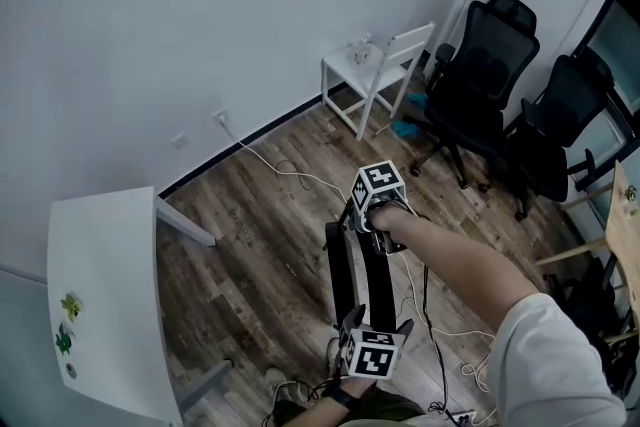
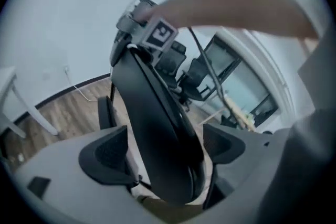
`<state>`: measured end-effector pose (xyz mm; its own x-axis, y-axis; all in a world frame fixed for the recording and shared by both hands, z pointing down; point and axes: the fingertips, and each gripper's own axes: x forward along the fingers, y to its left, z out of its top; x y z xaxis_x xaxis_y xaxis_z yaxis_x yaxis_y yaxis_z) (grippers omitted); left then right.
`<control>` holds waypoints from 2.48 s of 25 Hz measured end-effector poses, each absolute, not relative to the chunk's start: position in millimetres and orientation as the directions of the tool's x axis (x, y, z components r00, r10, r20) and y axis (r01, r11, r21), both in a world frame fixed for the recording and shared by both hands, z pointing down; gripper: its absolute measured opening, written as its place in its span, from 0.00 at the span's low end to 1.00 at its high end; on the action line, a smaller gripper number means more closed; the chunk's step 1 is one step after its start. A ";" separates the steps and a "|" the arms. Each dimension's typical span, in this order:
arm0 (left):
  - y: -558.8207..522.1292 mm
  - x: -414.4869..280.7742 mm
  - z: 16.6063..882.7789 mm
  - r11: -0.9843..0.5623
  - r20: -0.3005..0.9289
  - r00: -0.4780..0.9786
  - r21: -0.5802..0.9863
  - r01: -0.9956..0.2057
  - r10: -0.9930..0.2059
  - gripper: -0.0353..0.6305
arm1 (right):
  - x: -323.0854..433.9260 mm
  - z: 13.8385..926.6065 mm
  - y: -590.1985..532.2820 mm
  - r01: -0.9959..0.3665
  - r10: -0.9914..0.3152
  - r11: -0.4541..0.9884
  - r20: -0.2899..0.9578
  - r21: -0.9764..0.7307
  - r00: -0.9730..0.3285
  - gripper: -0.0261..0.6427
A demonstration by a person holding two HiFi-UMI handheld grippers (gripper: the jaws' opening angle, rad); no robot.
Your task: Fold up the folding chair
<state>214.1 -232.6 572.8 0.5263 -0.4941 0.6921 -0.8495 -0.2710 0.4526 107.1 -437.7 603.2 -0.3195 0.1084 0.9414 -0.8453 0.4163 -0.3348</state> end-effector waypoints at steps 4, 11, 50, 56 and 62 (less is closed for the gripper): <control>-229.1 228.6 605.5 -0.326 0.798 0.376 0.239 -0.915 -0.471 0.64 | 98.4 606.1 -435.2 -0.841 0.100 0.438 0.947 -0.318 -0.306 0.25; -221.5 197.7 606.6 -0.306 0.832 0.331 0.207 -0.929 -0.445 0.51 | 76.6 605.7 -428.1 -0.834 0.070 0.479 0.959 -0.274 -0.275 0.24; -44.9 -272.4 586.6 -0.015 0.810 0.158 0.181 -0.983 -0.564 0.39 | -398.1 587.6 -232.6 -0.691 0.157 0.641 0.938 -0.334 -0.308 0.26; -27.8 -313.0 584.8 -0.030 0.814 0.174 0.189 -0.981 -0.554 0.39 | -436.3 587.0 -216.7 -0.689 0.165 0.641 0.938 -0.338 -0.306 0.29; -18.2 -332.9 584.4 -0.028 0.800 0.184 0.205 -0.978 -0.571 0.37 | -447.9 588.2 -210.9 -0.699 0.162 0.635 0.941 -0.330 -0.298 0.31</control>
